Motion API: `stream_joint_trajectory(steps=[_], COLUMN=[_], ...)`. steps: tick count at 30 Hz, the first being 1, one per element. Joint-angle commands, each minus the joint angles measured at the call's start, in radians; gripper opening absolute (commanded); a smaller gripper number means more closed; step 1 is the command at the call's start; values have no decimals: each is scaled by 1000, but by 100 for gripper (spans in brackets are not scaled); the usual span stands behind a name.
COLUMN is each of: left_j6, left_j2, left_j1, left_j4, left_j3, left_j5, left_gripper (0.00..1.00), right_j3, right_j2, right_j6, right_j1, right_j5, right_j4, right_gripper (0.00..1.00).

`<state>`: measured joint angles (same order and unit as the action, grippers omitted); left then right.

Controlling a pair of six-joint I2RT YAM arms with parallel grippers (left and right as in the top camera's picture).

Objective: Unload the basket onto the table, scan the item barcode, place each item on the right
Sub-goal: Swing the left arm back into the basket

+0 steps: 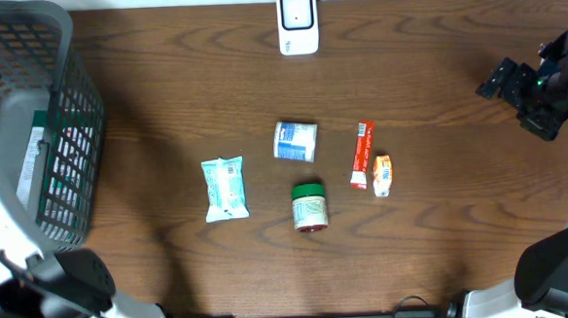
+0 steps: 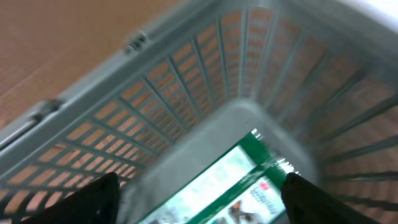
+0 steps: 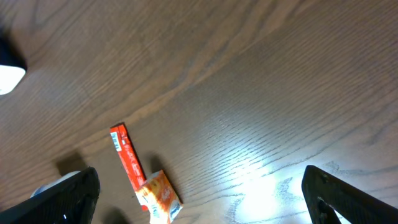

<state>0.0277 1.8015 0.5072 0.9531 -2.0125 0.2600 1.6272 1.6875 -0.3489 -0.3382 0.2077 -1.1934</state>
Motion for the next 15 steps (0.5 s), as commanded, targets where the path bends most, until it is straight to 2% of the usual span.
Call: stream_joint_trajectory(steps=[1, 7, 11, 15], left_j6=[-98, -108, -206, -308], left_j2=[68, 131, 169, 235], left_j1=[12, 12, 14, 27], left_j4=[3, 62, 70, 88], left_j3=[-7, -5, 26, 32], left_j5=[11, 11, 11, -89], left_gripper=[91, 90, 89, 96], right_j3=[20, 20, 20, 20], right_j2=[-19, -19, -19, -19], right_j6=[-10, -10, -10, -10], right_j1=[-2, -2, -2, -2], right_j5=[0, -1, -1, 0], right_j4=[-3, -3, -3, -3], right_gripper=[99, 99, 99, 99])
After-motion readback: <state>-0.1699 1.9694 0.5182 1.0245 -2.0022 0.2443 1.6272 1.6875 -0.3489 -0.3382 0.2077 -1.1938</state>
